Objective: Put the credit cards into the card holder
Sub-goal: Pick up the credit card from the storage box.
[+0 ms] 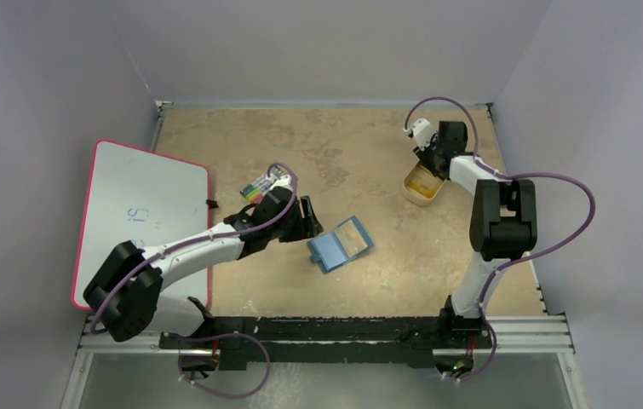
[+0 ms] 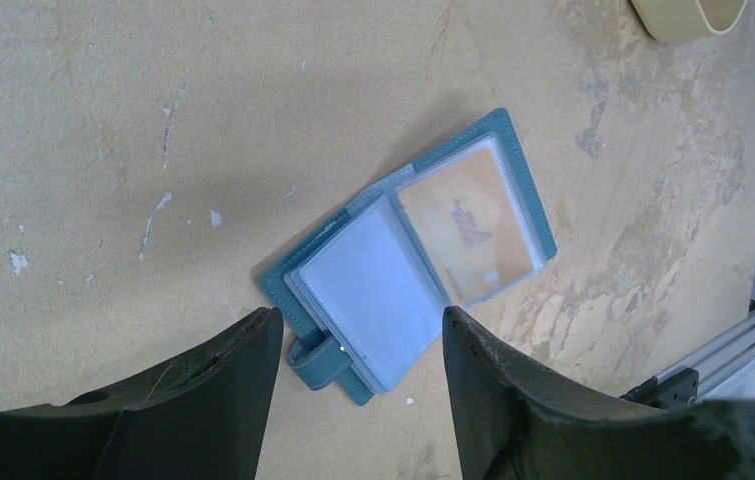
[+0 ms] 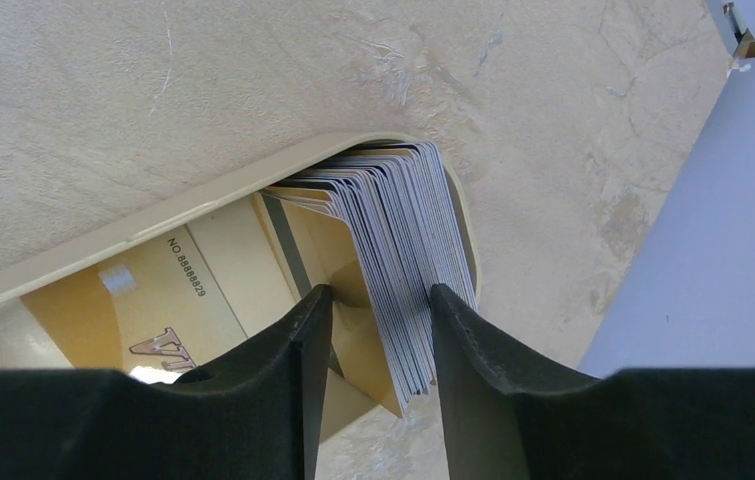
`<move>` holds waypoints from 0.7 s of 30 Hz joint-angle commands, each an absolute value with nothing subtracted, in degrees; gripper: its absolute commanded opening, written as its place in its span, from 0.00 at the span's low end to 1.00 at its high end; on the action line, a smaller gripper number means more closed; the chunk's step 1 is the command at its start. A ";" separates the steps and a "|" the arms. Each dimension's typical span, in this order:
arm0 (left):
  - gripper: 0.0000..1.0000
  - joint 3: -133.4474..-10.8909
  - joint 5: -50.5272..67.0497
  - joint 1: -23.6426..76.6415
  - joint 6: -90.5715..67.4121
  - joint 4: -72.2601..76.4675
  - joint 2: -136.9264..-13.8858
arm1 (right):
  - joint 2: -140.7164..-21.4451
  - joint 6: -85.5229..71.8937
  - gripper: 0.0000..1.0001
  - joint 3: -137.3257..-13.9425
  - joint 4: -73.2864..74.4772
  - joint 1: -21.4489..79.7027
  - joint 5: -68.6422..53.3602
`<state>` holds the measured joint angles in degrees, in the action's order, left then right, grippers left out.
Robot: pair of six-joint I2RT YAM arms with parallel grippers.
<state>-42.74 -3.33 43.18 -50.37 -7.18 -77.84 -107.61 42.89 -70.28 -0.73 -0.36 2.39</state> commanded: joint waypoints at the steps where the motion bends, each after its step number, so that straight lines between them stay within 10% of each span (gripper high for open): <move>1: 0.59 -42.71 -2.90 42.92 -50.94 -4.36 -77.35 | -104.85 42.73 0.41 -72.60 -2.22 -0.39 3.92; 21: 0.59 -42.36 -2.33 42.93 -51.41 -4.52 -76.34 | -102.88 41.85 0.24 -74.05 1.14 -0.20 2.01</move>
